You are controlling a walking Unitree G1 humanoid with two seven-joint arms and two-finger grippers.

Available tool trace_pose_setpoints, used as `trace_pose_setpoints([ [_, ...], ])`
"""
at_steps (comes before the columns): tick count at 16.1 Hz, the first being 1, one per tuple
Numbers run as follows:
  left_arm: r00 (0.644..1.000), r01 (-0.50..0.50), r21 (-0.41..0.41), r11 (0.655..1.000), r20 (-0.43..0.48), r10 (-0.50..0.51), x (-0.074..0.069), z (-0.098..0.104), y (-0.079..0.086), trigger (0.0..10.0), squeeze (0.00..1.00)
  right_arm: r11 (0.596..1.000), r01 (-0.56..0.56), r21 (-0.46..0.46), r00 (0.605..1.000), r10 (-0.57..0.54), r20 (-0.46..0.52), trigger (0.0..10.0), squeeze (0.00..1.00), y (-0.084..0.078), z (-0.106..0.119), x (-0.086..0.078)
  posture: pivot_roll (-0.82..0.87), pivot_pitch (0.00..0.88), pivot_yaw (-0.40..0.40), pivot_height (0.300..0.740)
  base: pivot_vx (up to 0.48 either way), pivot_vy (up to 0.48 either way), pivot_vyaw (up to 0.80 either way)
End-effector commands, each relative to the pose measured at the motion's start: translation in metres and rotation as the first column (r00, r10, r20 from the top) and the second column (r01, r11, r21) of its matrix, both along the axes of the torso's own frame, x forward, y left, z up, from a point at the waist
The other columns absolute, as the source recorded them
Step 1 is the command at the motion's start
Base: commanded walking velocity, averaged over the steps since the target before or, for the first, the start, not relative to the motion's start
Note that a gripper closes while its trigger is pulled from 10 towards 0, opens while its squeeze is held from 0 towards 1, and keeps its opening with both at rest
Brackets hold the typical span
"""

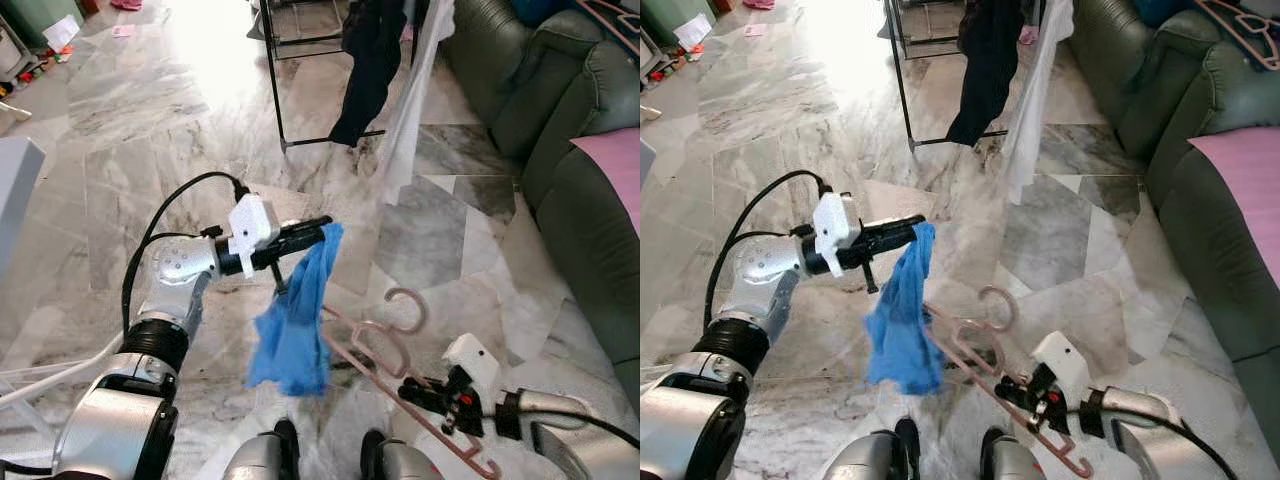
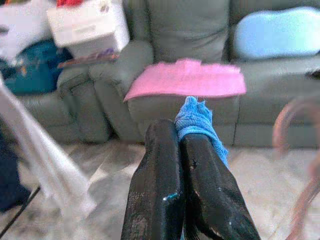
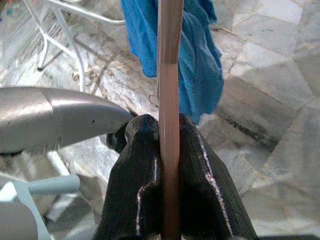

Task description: Hang hanger

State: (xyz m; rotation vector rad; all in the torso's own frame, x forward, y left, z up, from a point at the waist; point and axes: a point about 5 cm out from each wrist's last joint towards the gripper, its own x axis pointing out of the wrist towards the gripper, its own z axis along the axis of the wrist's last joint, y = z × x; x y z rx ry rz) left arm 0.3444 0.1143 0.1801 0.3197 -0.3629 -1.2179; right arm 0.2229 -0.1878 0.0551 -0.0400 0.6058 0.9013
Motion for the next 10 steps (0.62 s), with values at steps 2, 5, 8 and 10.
trace_pose_setpoints([
  [2, 0.997, 0.072, -0.043, 0.996, 0.04, -0.071, -0.006, 0.014, -0.009, 10.0, 0.0, 0.996, 0.092, 0.018, 0.995, -0.092, -0.043, 10.0, 0.0, 0.001, -0.017, 0.004, -0.14, 0.22, 0.079, 0.74, 0.0, 0.0, 0.0],
  [5, 0.989, 0.138, -0.103, 0.985, 0.061, -0.133, -0.016, 0.026, -0.021, 10.0, 0.0, 0.955, 0.287, 0.076, 0.955, -0.279, -0.098, 10.0, 0.0, 0.0, -0.035, 0.018, -0.13, 0.219, 0.076, 0.74, 0.0, 0.0, 0.0],
  [8, 0.98, 0.198, -0.14, 0.97, 0.052, -0.192, -0.031, 0.031, -0.033, 10.0, 0.0, 0.904, 0.417, 0.095, 0.906, -0.406, -0.12, 10.0, 0.0, -0.006, -0.042, 0.031, -0.12, 0.217, 0.073, 0.74, 0.0, 0.0, 0.0],
  [10, 0.981, 0.194, -0.139, 0.971, 0.012, -0.195, -0.037, 0.02, -0.034, 10.0, 0.0, 0.806, 0.58, 0.117, 0.814, -0.568, -0.124, 10.0, 0.0, -0.022, -0.039, 0.046, -0.12, 0.217, 0.073, 0.74, 0.0, 0.0, 0.0],
])
